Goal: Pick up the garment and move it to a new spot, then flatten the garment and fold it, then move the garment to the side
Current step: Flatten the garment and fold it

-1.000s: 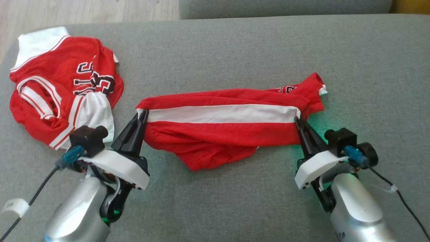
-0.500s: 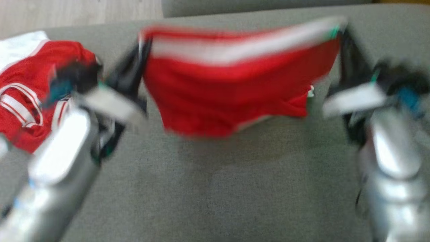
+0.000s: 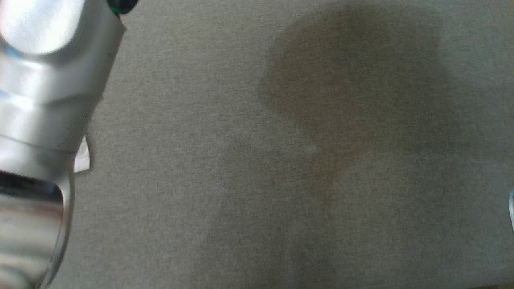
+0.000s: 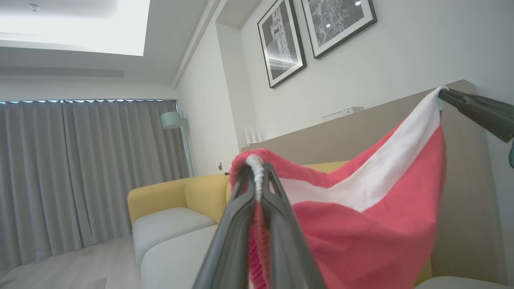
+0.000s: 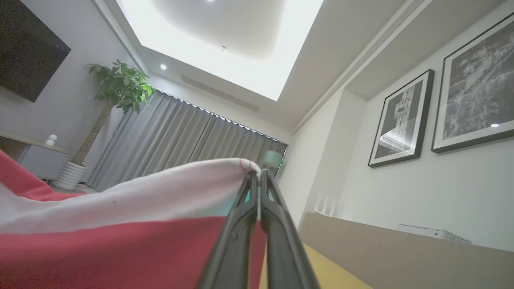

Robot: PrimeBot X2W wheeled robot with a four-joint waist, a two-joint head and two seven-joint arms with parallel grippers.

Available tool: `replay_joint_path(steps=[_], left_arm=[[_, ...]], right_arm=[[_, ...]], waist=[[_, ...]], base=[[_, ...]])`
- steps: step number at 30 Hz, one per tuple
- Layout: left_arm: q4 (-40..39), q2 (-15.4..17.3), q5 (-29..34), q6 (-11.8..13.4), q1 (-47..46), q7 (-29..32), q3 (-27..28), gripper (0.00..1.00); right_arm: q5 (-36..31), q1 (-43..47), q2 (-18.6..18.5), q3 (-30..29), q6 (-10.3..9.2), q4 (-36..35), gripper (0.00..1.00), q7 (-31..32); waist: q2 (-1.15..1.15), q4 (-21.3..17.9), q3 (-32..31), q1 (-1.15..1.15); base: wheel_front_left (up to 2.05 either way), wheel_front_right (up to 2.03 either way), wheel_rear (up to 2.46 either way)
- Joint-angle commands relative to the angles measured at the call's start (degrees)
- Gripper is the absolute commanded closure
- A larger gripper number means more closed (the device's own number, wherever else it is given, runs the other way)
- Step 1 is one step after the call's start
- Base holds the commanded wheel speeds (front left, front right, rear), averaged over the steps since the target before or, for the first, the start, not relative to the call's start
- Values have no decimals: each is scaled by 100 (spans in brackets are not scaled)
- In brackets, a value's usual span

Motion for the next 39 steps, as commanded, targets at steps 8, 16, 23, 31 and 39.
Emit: replay_joint_path(steps=[8,16,23,31,39], left_arm=[[-1360,821,-387,10,1754,-25,-196,100],[-2280,1061,-177,10,4801,-26,152,100],[-2461,906,206,9,6460,-27,120,100],[-2580,932,333,9,7448,-27,-39,100],[-2725,485,-496,9,6996,53,-304,100]], right_arm=[[-64,1719,-21,-121,-5,-921,100,-5],[213,4287,471,-518,-5,-1620,100,39],[598,6103,723,-653,-5,-2288,100,438],[979,7277,571,-894,-5,-3115,100,920],[983,6705,114,-583,-5,-3184,100,1710]], waist=[[0,-17,-116,-2],[0,-58,-518,-2],[0,-113,-950,-2],[0,-81,-1119,-2],[0,332,-889,-2]], base=[[0,0,0],[0,0,0],[0,0,0],[0,0,0],[0,0,0]])
